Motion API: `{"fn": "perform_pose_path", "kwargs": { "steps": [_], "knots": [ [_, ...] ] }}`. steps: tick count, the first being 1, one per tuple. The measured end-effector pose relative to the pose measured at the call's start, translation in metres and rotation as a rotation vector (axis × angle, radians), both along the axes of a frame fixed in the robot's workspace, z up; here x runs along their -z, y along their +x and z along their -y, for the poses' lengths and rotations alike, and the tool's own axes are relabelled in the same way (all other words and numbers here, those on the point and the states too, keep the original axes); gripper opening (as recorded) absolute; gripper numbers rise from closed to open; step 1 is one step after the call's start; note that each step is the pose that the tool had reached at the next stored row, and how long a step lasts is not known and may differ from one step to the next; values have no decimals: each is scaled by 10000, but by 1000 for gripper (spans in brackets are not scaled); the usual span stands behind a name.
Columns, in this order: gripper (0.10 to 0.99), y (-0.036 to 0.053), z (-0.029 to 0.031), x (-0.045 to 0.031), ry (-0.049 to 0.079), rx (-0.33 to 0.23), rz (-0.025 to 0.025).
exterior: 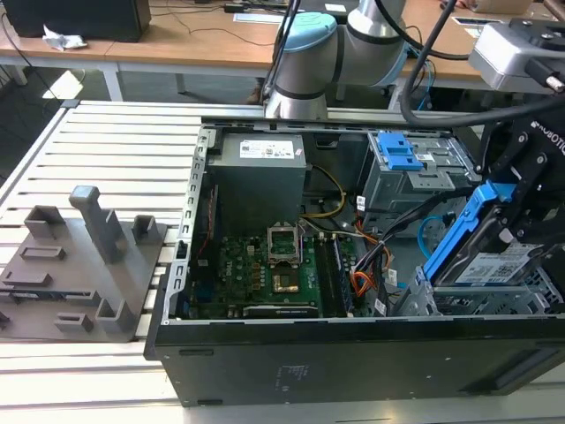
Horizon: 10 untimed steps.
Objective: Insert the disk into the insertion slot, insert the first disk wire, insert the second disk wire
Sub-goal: 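Insert the disk into the insertion slot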
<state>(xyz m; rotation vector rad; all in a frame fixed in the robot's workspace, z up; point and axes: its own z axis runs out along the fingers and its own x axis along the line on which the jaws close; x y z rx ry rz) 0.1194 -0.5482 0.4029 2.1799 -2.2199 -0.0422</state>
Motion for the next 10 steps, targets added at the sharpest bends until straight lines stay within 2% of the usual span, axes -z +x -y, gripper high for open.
{"fn": "perform_pose_path", "kwargs": {
  "steps": [2,6,10],
  "knots": [
    [365,0,0,47,-1,-1,0],
    [365,0,0,188,-1,0,0],
    [365,0,0,209,-2,-1,0]
  ]
}}
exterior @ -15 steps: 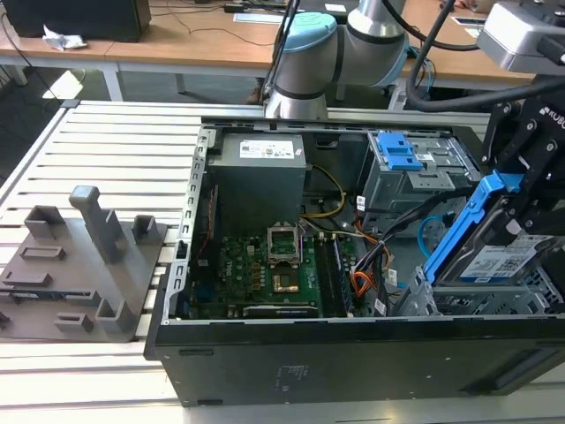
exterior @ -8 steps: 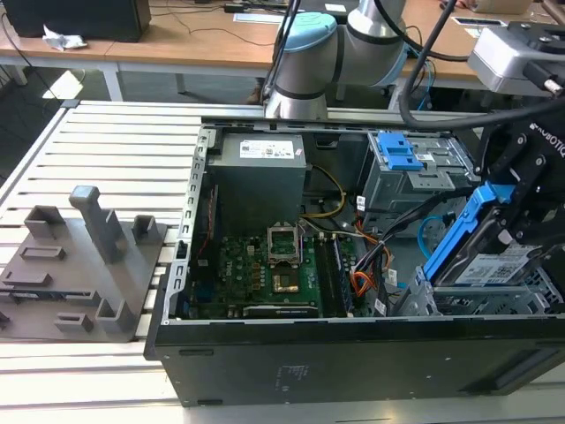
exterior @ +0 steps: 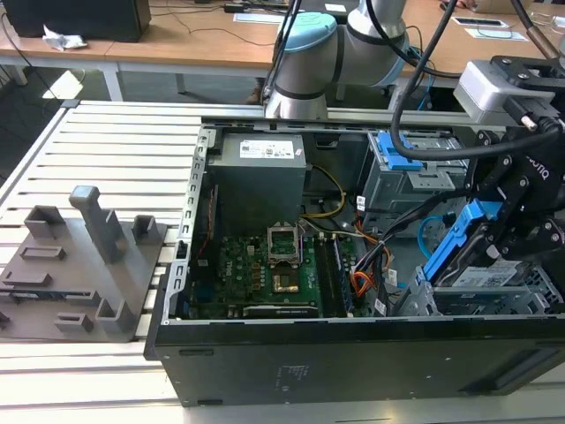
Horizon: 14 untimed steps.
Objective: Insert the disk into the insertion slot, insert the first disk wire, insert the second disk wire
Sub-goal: 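Insert the disk into the insertion slot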
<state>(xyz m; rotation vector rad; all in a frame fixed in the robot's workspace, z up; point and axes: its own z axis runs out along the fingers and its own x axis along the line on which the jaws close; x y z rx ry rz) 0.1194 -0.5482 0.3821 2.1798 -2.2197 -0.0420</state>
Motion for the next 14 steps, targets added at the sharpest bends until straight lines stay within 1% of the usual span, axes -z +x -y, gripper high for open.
{"fn": "perform_pose_path", "kwargs": {
  "steps": [2,3,7,8,11,12,14],
  "knots": [
    [365,0,1,0,-6,0,1],
    [439,0,0,1,1,0,0],
    [439,0,0,2,2,1,0],
    [427,0,0,2,1,1,0],
    [235,0,0,2,0,0,0],
    [118,0,0,2,1,0,0],
    [106,0,0,2,1,1,0]
  ]
}}
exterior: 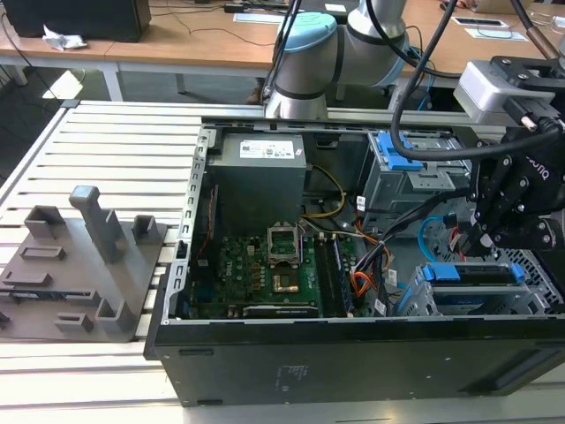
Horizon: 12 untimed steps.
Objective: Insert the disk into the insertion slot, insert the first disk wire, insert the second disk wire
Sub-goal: 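Insert the disk into the insertion slot, then insert the first disk wire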
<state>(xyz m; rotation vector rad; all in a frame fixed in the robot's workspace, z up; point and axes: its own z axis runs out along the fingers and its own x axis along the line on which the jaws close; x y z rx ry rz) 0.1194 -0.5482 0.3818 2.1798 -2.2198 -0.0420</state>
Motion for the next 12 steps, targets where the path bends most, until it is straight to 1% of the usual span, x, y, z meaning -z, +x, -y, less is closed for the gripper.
{"fn": "perform_pose_path", "kwargs": {
  "steps": [6,7,8,9,10,11,12],
  "knots": [
    [106,0,0,1,0,0,0],
    [106,15,0,5,3,0,-1],
    [106,113,-12,14,2,2,-22],
    [106,213,-37,28,-1,0,-59],
    [106,318,-84,48,-2,2,-86],
    [106,372,-148,56,-3,0,-89],
    [106,387,-195,59,-4,1,-90]
  ]
}}
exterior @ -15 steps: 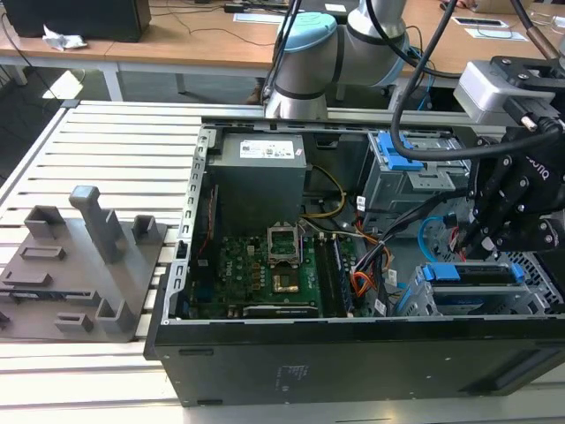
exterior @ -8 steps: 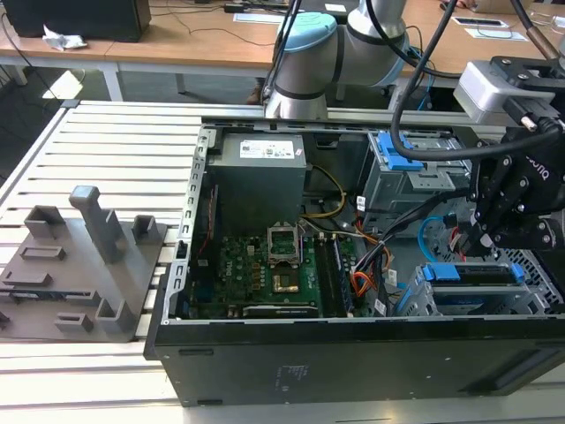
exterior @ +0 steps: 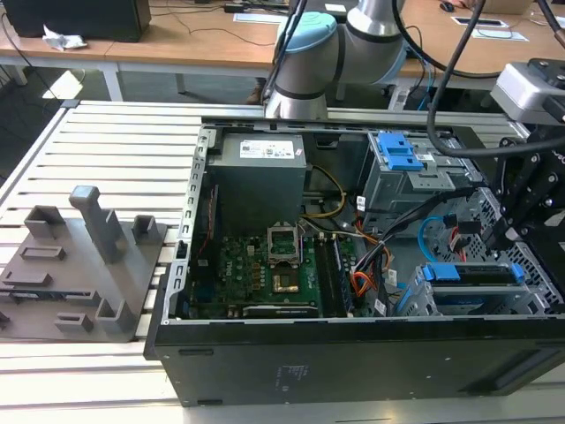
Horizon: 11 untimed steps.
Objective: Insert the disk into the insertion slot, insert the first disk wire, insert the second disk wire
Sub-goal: 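Insert the first disk wire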
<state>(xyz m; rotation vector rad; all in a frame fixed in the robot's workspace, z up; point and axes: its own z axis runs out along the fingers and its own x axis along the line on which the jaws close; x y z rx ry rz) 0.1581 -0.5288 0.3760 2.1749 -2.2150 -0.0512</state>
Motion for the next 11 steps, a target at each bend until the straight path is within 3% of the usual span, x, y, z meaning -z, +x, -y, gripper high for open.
{"fn": "perform_pose_path", "kwargs": {
  "steps": [4,5,6,8,11],
  "knots": [
    [106,28,-210,10,2,0,0],
    [106,29,-301,14,1,0,0],
    [106,28,-339,18,0,2,0],
    [106,29,-381,28,1,1,0],
    [114,29,-381,32,1,0,0]
  ]
}}
